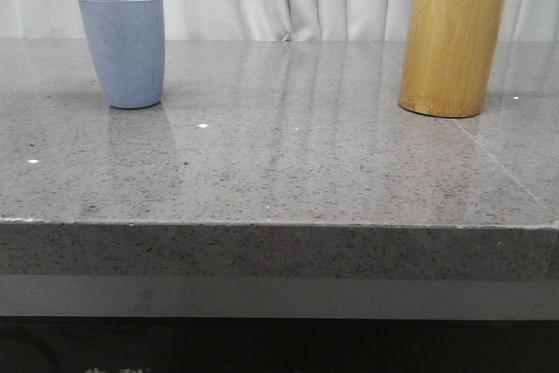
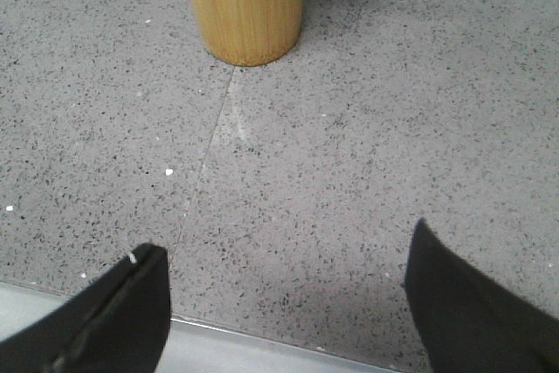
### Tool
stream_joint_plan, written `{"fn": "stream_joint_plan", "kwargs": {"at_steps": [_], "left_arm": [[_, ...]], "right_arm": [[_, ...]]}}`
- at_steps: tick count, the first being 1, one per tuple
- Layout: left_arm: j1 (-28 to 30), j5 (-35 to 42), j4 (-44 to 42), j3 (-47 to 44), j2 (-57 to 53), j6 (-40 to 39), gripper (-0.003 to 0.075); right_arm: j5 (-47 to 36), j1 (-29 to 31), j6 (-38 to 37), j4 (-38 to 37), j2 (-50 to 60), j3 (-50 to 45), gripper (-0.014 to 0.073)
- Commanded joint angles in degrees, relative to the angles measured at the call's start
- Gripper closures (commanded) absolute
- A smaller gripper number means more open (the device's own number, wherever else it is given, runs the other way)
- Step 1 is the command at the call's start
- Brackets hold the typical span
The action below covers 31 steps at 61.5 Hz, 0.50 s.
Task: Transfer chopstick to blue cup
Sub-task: 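Lower the left gripper onto the light blue cup rim and grasp it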
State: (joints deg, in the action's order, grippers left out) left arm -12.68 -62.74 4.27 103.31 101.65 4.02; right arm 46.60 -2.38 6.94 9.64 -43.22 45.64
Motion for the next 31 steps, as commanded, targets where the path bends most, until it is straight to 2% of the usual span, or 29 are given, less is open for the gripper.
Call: {"fn": "stream_joint_plan", "kwargs": {"at_steps": [1,11,16,26,31], "left_arm": [[-0.41,-1.54,0.28,5.31,0.68,0.02,0.0261],[-0.41,-3.35,0.4,8.86,4.83,0.02,0.0267],[-0.41,-4.35,0.4,10.07,6.32,0.02,0.0309],[-0.41,-3.91,0.77,10.47,6.8,0.02,0.0479],[-0.41,-3.76,0.77,10.47,6.89,0.02,0.0589]], "right_arm": [[-3.03,-0.22,0.87,0.73,-0.04,1.92,0.0022],[-3.03,-0.22,0.87,0.73,-0.04,1.92,0.0022],[-3.03,-0.22,0.87,0.73,-0.04,1.92,0.0022],[-3.03,-0.22,0.87,0.73,-0.04,1.92,0.0022],[-3.03,-0.22,0.87,0.73,-0.04,1.92,0.0022]]}}
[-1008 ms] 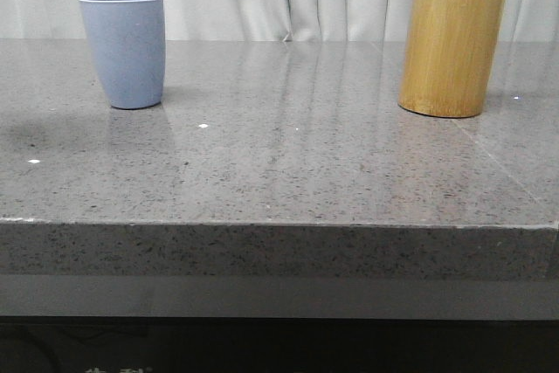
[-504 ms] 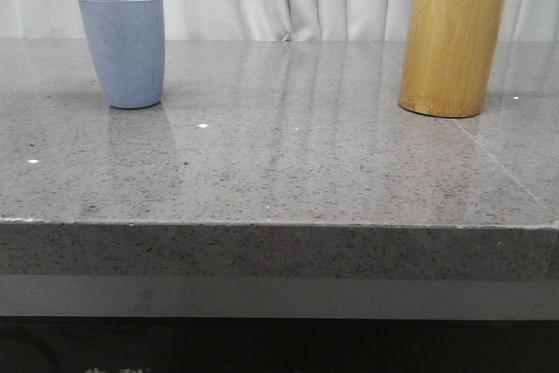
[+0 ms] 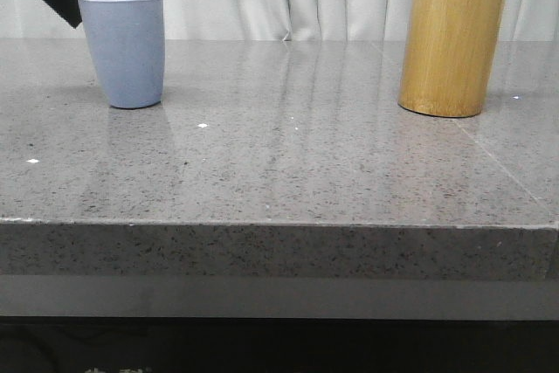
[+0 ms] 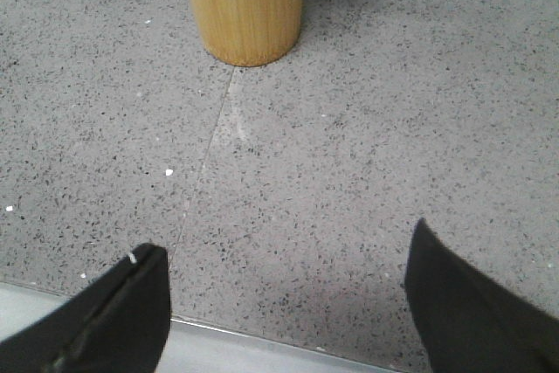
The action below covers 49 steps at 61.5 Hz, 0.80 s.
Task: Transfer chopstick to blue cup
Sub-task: 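Lower the left gripper onto the light blue cup rim and grasp it, then carry the blue cup toward the bamboo cup and set it down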
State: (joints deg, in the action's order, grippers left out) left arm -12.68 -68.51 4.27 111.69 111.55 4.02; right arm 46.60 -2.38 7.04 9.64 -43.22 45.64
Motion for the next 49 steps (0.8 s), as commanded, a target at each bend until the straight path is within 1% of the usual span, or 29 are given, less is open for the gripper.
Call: {"fn": "stream_joint_plan", "kwargs": {"at_steps": [1,4,9,14,25,36,45,49], "left_arm": [[-0.41,2.06,0.77,2.09,-3.01,0.02,0.0615],[-0.41,2.06,0.79,2.09,-3.01,0.02,0.0671],[-0.54,2.06,1.51,2.09,-3.01,0.02,0.0736],[-1.06,1.82,1.97,2.37,-3.01,0.02,0.0739],[-5.83,1.57,1.95,5.27,-3.01,0.02,0.0739],[-11.52,0.75,1.95,11.33,-1.25,0.02,0.0739],[-14.89,-2.77,1.69,17.55,2.53,0.02,0.0739],[-16.15,-3.1,1.69,19.35,3.97,0.02,0.0739]], "right_arm": [[-3.03,-0.22,0.78,0.73,-0.04,1.92,0.0022],[-3.03,-0.22,0.78,0.73,-0.04,1.92,0.0022],[-3.03,-0.22,0.78,0.73,-0.04,1.92,0.0022],[-3.03,-0.22,0.78,0.73,-0.04,1.92,0.0022],[-2.74,-0.22,0.78,0.72,-0.04,1.92,0.0022],[-2.36,-0.22,0.78,0.72,-0.04,1.92,0.0022],[-2.05,-0.22,0.78,0.72,-0.04,1.92,0.0022],[-1.91,-0.22,0.78,0.72,-0.04,1.92,0.0022]]}}
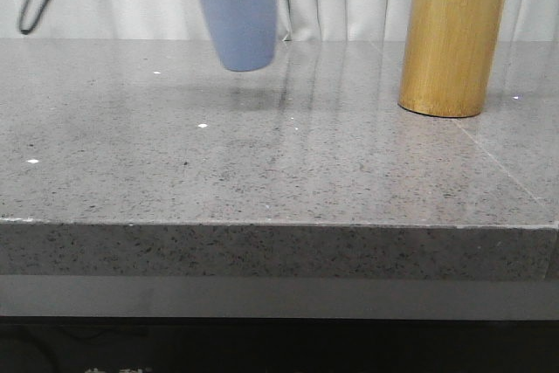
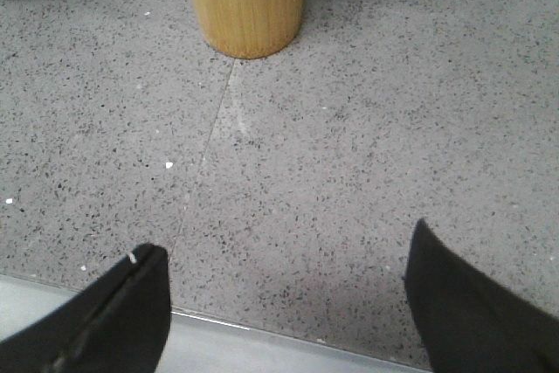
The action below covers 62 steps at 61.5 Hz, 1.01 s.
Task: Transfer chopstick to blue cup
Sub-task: 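Carry the blue cup toward the bamboo cup and set it down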
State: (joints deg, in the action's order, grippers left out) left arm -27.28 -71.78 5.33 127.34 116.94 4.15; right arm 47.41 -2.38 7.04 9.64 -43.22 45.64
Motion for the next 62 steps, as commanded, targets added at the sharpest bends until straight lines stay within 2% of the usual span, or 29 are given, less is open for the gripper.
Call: {"fn": "stream_joint_plan", "kwargs": {"at_steps": [1,10,29,34,41,45,62], "left_arm": [[-1.68,0.35,0.63,3.87,-1.1,-0.1,0.0739],[-3.78,0.88,0.53,4.21,1.16,-0.1,0.0739],[-4.34,1.05,0.53,4.21,2.73,-0.1,0.073],[-4.34,1.05,0.53,4.21,2.73,-0.1,0.0655],[-4.34,1.16,0.64,4.21,2.73,-0.1,0.0471],[-4.34,1.48,0.77,4.21,2.62,-0.1,0.0409],[-4.34,1.86,0.88,4.21,0.05,-0.1,0.0398]], "right_arm": [[-2.67,-0.22,0.78,0.72,-0.04,1.92,0.0022],[-2.42,-0.22,0.78,0.72,-0.04,1.92,0.0022],[-1.94,-0.22,0.78,0.72,-0.04,1.92,0.0022],[-1.94,-0.22,0.78,0.72,-0.04,1.92,0.0022],[-2.0,-0.22,0.78,0.72,-0.04,1.92,0.0022],[-2.0,-0.22,0.78,0.72,-0.04,1.92,0.0022],[-2.6,0.05,0.72,-0.38,-0.04,2.05,0.0022]]}}
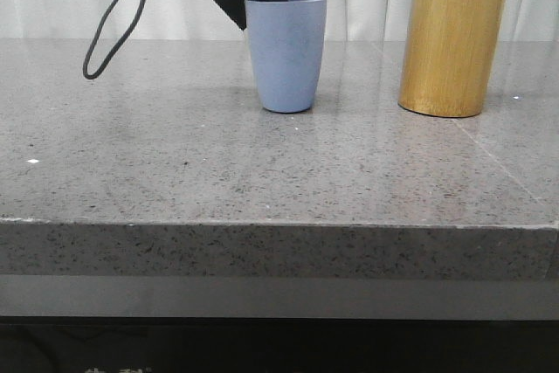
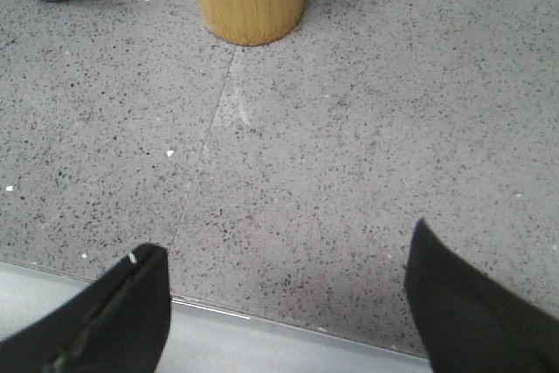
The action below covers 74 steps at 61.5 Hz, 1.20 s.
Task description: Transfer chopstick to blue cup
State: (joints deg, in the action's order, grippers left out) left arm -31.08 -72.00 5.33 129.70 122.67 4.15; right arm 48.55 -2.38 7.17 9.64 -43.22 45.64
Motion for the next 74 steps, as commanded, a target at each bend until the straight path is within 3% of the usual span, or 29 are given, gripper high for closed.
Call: {"fn": "stream_joint_plan", "kwargs": {"at_steps": [1,21,35,47,55,74], "left_arm": [[-0.54,2.16,0.88,1.85,-6.04,-0.1,0.0398],[1.71,3.27,4.51,1.85,-14.36,-0.1,0.0407],[4.41,5.34,9.72,-3.08,-22.83,-0.1,0.0407],[6.07,6.52,9.03,-13.49,-32.71,3.46,0.0407],[6.23,7.42,2.75,-20.21,-39.41,4.15,0.0407],[6.23,14.72,-0.69,-42.36,-56.25,3.69,0.0407]], "right_arm": [[-3.86,0.21,0.59,-0.38,-0.04,2.13,0.0022],[-6.87,9.35,-2.96,1.17,-1.94,6.33,0.0022],[-5.28,16.46,-1.16,11.18,-9.85,14.39,0.0022],[-2.25,16.58,7.63,23.87,-20.26,22.93,0.0022],[0.0,16.52,12.76,29.72,-26.71,28.09,0.0022],[1.5,14.55,15.19,32.54,-37.82,38.37,0.0026]]}}
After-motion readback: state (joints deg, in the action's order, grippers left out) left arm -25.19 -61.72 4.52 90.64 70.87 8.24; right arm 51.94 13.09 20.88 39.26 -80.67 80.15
